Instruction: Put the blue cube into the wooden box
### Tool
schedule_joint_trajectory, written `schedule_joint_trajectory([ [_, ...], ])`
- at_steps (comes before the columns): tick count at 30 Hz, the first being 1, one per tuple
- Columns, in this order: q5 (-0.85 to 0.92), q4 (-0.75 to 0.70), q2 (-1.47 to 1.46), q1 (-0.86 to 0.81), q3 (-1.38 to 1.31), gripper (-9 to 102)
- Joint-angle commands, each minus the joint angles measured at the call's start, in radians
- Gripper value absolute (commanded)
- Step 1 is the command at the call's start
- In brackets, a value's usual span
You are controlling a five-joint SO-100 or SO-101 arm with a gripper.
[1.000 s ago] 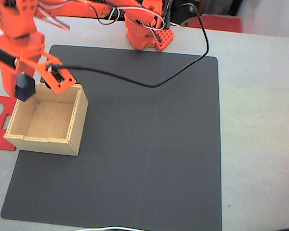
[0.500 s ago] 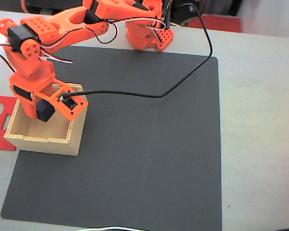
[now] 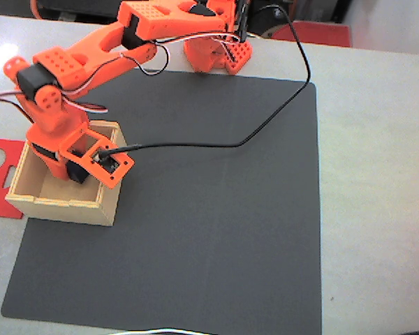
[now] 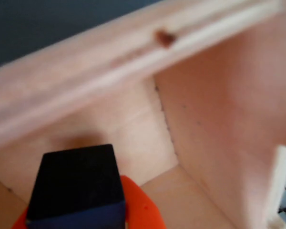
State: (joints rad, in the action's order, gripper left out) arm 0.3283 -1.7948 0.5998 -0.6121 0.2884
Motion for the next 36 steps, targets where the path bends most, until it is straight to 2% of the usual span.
schedule_joint_trajectory([
  [1,0.003,0.006,0.009,-0.005,-0.011,9],
  [19,0.014,-0.003,0.029,-0.005,-0.018,20],
  [22,0.014,-0.005,0.080,0.006,-0.018,16],
  [26,0.014,-0.009,0.242,0.049,-0.017,0],
  [36,0.011,-0.011,0.655,0.178,-0.009,0],
])
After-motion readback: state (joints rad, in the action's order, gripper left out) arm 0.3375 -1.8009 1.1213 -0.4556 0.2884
